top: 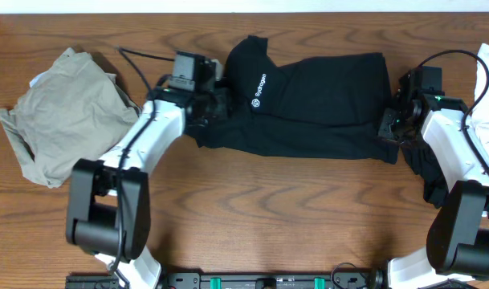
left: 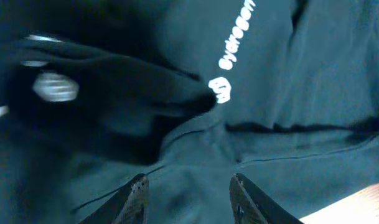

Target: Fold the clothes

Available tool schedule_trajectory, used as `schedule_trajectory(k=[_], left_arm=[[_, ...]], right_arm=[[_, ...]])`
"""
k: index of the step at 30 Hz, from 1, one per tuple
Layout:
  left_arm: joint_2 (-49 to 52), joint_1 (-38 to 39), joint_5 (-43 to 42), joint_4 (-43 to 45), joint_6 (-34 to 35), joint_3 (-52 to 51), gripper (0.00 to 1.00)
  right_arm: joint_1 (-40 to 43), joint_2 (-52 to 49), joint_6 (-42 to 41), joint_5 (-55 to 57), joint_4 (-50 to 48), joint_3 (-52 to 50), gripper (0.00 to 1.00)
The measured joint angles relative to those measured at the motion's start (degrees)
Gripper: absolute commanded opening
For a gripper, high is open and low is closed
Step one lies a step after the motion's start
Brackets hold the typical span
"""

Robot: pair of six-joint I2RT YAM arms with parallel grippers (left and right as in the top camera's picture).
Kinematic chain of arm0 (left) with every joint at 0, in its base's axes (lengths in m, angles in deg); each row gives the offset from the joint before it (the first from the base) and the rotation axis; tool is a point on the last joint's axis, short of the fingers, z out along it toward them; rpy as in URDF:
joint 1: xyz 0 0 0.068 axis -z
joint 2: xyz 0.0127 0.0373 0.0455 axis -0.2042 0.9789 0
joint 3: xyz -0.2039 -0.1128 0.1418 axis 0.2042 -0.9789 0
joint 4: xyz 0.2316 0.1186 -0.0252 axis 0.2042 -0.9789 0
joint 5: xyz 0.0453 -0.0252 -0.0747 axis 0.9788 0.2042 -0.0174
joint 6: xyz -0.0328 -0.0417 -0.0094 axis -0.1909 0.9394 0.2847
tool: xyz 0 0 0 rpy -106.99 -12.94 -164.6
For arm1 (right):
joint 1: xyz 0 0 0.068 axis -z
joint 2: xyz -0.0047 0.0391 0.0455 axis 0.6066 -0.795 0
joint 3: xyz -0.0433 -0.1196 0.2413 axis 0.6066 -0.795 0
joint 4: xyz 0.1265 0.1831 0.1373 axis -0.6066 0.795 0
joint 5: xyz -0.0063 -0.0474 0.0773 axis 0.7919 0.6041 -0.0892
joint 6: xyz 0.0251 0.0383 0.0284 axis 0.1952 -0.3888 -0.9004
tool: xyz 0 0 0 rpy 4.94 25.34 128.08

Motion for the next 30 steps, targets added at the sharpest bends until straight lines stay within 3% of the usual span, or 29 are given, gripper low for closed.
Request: schedule_trajectory(k=[14,20,30], left_arm=[[9.8,4.3,0.8,11.7,0.9,0.0,0.48],[9.8,4.3,1.8,13.0,2.0,0.0,0.32],[9.8,4.5,2.0,12.8,3.7,0.0,0.42]], right_arm=[[0.0,0.0,0.0,0.0,0.4,0.0,0.24],[0.0,0.0,0.0,0.0,0.4,0.0,0.24],[0.0,0.0,0.0,0.0,0.4,0.0,0.24]])
